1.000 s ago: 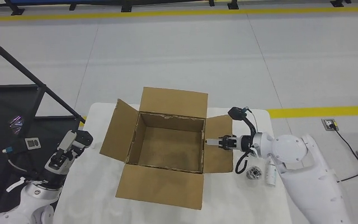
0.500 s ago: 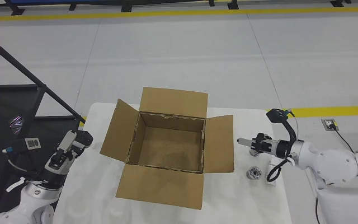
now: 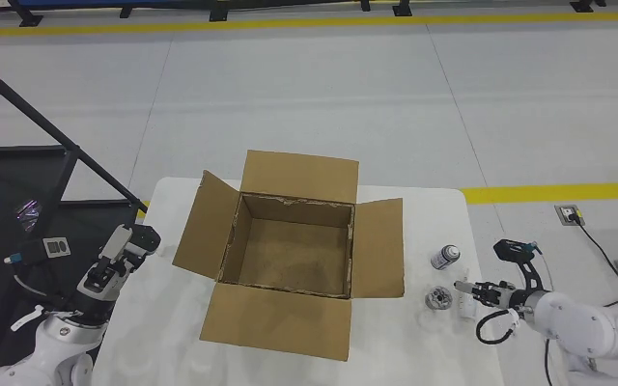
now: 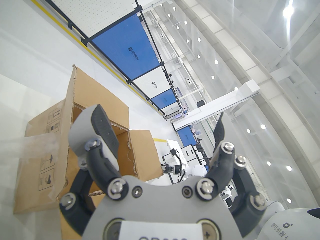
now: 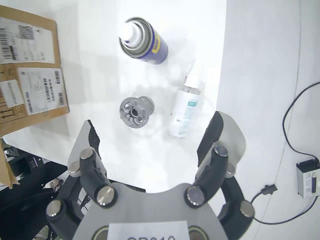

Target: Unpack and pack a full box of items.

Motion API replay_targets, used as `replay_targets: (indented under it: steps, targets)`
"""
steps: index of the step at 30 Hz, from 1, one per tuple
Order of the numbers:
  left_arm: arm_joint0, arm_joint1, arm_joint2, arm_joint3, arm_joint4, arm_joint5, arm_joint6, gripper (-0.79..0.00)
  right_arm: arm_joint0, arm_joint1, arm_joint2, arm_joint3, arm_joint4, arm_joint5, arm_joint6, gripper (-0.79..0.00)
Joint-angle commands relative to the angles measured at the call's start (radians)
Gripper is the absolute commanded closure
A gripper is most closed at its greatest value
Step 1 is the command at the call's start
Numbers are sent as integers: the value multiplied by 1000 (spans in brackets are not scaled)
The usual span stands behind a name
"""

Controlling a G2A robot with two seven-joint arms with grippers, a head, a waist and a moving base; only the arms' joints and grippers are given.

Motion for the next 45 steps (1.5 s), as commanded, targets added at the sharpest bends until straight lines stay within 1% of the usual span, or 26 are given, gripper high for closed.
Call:
replay_targets:
  steps: [1, 2, 4, 6, 12, 15, 17, 20, 21, 25, 26, 27, 34, 37, 41, 43, 45]
  targets:
    - [0, 0, 0, 0, 0, 0, 0, -785, 18, -2, -31, 58, -7, 10, -22, -656]
    - [0, 0, 0, 0, 0, 0, 0, -785, 29, -2, -41, 79, -11, 11, -29, -634]
    - [0, 0, 0, 0, 0, 0, 0, -785, 43, -2, -59, 105, -28, 16, -35, -625]
    - [0, 0, 0, 0, 0, 0, 0, -785, 52, -2, -72, 118, -43, 13, -33, -662]
    - [0, 0, 0, 0, 0, 0, 0, -785, 70, 0, -120, 127, -152, 53, -42, -622]
    - [0, 0, 0, 0, 0, 0, 0, -785, 85, -1, -149, 140, -190, 74, -38, -656]
    - [0, 0, 0, 0, 0, 0, 0, -785, 96, -2, -165, 151, -213, 92, -41, -628]
    - [0, 0, 0, 0, 0, 0, 0, -785, 111, -4, -177, 174, -211, 92, -44, -606]
    - [0, 0, 0, 0, 0, 0, 0, -785, 116, -5, -181, 183, -210, 91, -43, -563]
    - [0, 0, 0, 0, 0, 0, 0, -785, 135, -7, -193, 220, -204, 86, -48, -483]
    - [0, 0, 0, 0, 0, 0, 0, -785, 139, -7, -196, 230, -202, 83, -51, -428]
    - [0, 0, 0, 0, 0, 0, 0, -785, 143, -8, -200, 237, -202, 82, -54, -391]
    - [0, 0, 0, 0, 0, 0, 0, -785, 159, -11, -218, 267, -191, 79, -61, -391]
    - [0, 0, 0, 0, 0, 0, 0, -785, 164, -12, -228, 272, -193, 81, -62, -403]
    - [0, 0, 0, 0, 0, 0, 0, -785, 178, -14, -247, 287, -207, 83, -55, -382]
    - [0, 0, 0, 0, 0, 0, 0, -785, 184, -16, -255, 296, -209, 85, -56, -363]
    - [0, 0, 0, 0, 0, 0, 0, -785, 191, -17, -261, 304, -209, 86, -57, -286]
